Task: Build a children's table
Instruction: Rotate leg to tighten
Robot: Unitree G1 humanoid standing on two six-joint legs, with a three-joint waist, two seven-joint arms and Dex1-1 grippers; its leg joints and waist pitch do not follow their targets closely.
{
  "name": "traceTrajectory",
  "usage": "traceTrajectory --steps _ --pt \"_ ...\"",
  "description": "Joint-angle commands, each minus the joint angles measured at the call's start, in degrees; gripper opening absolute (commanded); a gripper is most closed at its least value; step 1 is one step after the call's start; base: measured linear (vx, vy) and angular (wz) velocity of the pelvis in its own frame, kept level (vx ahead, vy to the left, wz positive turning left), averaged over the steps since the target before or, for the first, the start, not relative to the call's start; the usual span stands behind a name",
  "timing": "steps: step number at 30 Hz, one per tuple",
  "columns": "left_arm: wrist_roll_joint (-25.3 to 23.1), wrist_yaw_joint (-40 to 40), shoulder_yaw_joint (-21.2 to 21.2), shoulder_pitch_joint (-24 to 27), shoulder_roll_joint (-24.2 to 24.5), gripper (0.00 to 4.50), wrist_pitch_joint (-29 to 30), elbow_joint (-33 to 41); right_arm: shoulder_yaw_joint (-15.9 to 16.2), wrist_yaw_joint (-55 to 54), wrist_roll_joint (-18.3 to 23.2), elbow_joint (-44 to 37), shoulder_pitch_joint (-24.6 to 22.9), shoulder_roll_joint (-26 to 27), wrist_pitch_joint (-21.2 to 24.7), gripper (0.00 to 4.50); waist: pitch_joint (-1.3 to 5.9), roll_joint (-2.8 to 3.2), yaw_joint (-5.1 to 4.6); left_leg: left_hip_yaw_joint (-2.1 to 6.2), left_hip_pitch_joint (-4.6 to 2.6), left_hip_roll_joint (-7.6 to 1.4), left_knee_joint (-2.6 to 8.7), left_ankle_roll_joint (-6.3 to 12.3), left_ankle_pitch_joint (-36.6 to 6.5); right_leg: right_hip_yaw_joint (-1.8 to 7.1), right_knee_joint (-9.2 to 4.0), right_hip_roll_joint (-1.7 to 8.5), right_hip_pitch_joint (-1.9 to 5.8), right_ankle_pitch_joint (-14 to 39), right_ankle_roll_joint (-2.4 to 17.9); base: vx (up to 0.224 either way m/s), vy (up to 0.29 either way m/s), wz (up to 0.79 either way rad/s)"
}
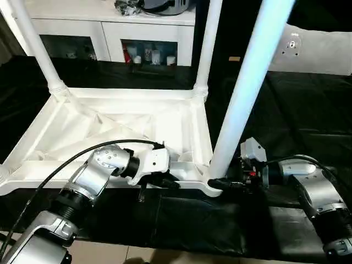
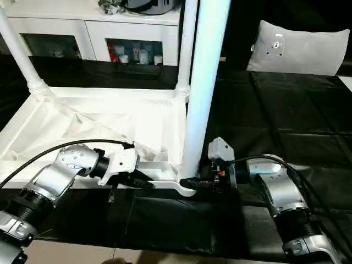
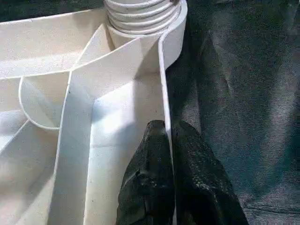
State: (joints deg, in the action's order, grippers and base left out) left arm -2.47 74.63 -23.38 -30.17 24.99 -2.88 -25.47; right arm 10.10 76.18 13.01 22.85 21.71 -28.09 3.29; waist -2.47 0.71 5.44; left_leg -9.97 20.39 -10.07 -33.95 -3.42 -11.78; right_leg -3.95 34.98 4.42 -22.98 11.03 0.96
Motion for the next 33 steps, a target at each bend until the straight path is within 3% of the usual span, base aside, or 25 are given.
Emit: traceTrajectory --steps 1,4,7,9,10,11,12,13,14,15,17,20,21,22,23,29,33 --pt "-1.28 2.31 -2.49 0.46 0.44 0.0 0.2 -0.46 1.3 0.9 0.42 -1.49 -1.11 0.23 1.16 2.5 3.23 -0.53 -0.01 0.7 0.01 -3.27 3.78 4.69 -8.27 2.79 -4.01 4.15 3.26 9.52 14.11 0.0 0.0 0.0" --pt "-0.71 1.29 -1.75 0.75 -0.2 0.0 1.52 -0.09 1.67 0.78 0.48 -2.47 -1.87 0.42 2.53 2.47 3.2 -0.5 0.11 0.71 -0.09 -3.33 3.85 4.49 -8.2 2.85 -4.04 4.18 3.24 10.12 13.79 0.0 0.0 0.0" --pt "0.63 -1.86 -0.04 1.0 -2.17 0.0 5.05 0.72 1.32 -2.72 1.16 -4.7 -2.97 2.02 6.7 2.46 3.06 -0.46 0.02 0.63 -0.17 -3.32 3.95 4.28 -8.62 2.87 -4.21 4.11 3.19 11.01 13.73 0.0 0.0 0.0" --pt "1.04 -2.66 0.34 1.1 -2.72 0.0 6.14 1.11 1.0 -5.0 1.0 -4.88 -2.87 2.94 8.05 2.44 2.73 -0.5 -0.06 0.76 -0.24 -3.2 4.26 3.34 -11.3 2.81 -4.9 4.25 3.08 16.95 12.16 0.0 0.0 0.0" --pt "1.4 -5.77 1.1 1.36 -4.49 0.0 9.86 2.58 -0.6 -14.87 -0.59 -3.69 -1.08 7.05 11.68 2.41 2.6 0.15 -0.26 0.89 -0.3 -3.22 4.42 2.64 -12.03 2.91 -4.95 4.33 2.89 18.72 11.74 0.0 0.0 0.0" --pt "1.39 -7.07 1.34 1.39 -5.18 0.0 11.13 3.03 -1.54 -18.99 -0.9 -3.06 -0.17 8.98 13.07 2.37 2.23 -0.11 -0.85 0.96 -0.55 -3.11 4.68 1.37 -14.25 2.83 -5.42 4.17 2.55 22.91 10.78 0.0 0.0 0.0" --pt "1.34 -9.29 1.83 1.34 -6.4 0.0 12.94 3.44 -2.34 -22.91 -1.29 -2.54 0.75 10.89 14.34 2.34 2.29 0.64 -1.36 1.52 -0.44 -2.79 4.84 -0.38 -15.71 2.53 -5.55 4.42 2.93 27.45 8.93 0.0 0.0 0.0" --pt "1.14 -11.42 2.32 1.2 -7.55 0.0 14.25 3.67 -2.75 -25.9 -1.93 -2.3 1.46 12.35 15.27 2.26 2.32 0.64 -1.72 1.56 -0.47 -2.74 4.87 -0.7 -16.61 2.43 -5.99 4.41 2.9 29.0 8.07 0.0 0.0 0.0" --pt "0.85 -14.07 2.89 1.02 -9.11 0.0 15.77 3.87 -3.18 -29.65 -2.71 -1.71 2.45 14.29 16.5 2.26 2.41 0.12 -2.38 1.64 -0.63 -2.58 4.74 -0.92 -17.23 2.36 -6.3 4.28 2.7 30.31 7.0 0.0 0.0 0.0" --pt "0.54 -16.11 3.28 0.9 -10.54 0.0 17.13 4.14 -3.87 -33.28 -3.16 -1.08 3.43 16.28 18.04 2.19 2.35 0.43 -3.02 1.57 -0.57 -2.59 4.74 -0.94 -16.89 2.6 -6.27 4.11 2.47 29.34 7.28 0.0 0.0 0.0" --pt "0.1 -18.22 3.42 0.75 -12.12 0.0 17.84 4.15 -4.94 -37.57 -3.17 0.21 4.74 18.82 19.75 2.19 2.44 0.33 -3.84 1.77 -0.05 -2.43 4.75 -0.68 -16.66 2.42 -6.15 4.08 2.77 28.59 7.4 0.0 0.0 0.0" --pt "-0.86 -23.18 3.84 -0.2 -15.12 0.0 19.12 3.04 -5.09 -43.76 -4.78 2.94 6.43 22.39 19.54 2.19 2.65 0.24 -4.24 1.51 -0.02 -2.33 4.49 0.32 -15.33 2.62 -6.16 3.99 2.58 25.89 7.89 0.0 0.0 0.0" --pt "-1.0 -23.76 3.93 -0.36 -15.42 0.0 19.33 2.92 -5.09 -44.24 -5.11 3.07 6.48 22.67 19.25 2.5 2.73 -0.31 -4.26 1.37 0.0 -2.31 4.39 0.7 -14.85 2.67 -6.22 3.98 2.58 25.41 7.97 0.0 0.0 0.0" --pt "-1.07 -24.01 3.97 -0.43 -15.54 0.0 19.42 2.87 -5.08 -44.44 -5.25 3.12 6.5 22.79 19.12 2.69 2.75 0.09 -4.1 1.3 -0.11 -2.39 4.36 1.13 -13.96 2.8 -6.06 4.04 2.5 24.21 8.4 0.0 0.0 0.0" --pt "-1.48 -25.24 4.19 -0.96 -16.01 0.0 19.39 2.32 -5.37 -44.97 -5.38 3.31 6.41 23.11 18.02 2.82 2.81 -0.13 -4.09 1.22 0.11 -2.44 4.34 1.58 -13.1 2.83 -5.93 4.0 2.66 22.5 8.84 0.0 0.0 0.0" --pt "-3.43 -26.53 4.51 -2.31 -15.53 0.0 18.44 0.86 -6.73 -42.4 -4.91 -0.61 3.83 20.86 15.5 3.36 3.23 0.21 -2.94 0.92 0.18 -2.62 3.99 3.43 -8.17 2.97 -4.79 3.94 3.11 11.07 11.66 0.0 0.0 0.0" --pt "-3.97 -23.59 4.09 -2.36 -12.58 0.0 15.5 -0.62 -7.39 -37.3 -4.07 -2.42 1.9 16.37 12.98 3.76 3.2 0.11 -2.48 0.88 0.38 -2.64 3.94 4.34 -7.91 2.92 -4.8 4.03 3.31 10.72 11.69 0.0 0.0 0.0"
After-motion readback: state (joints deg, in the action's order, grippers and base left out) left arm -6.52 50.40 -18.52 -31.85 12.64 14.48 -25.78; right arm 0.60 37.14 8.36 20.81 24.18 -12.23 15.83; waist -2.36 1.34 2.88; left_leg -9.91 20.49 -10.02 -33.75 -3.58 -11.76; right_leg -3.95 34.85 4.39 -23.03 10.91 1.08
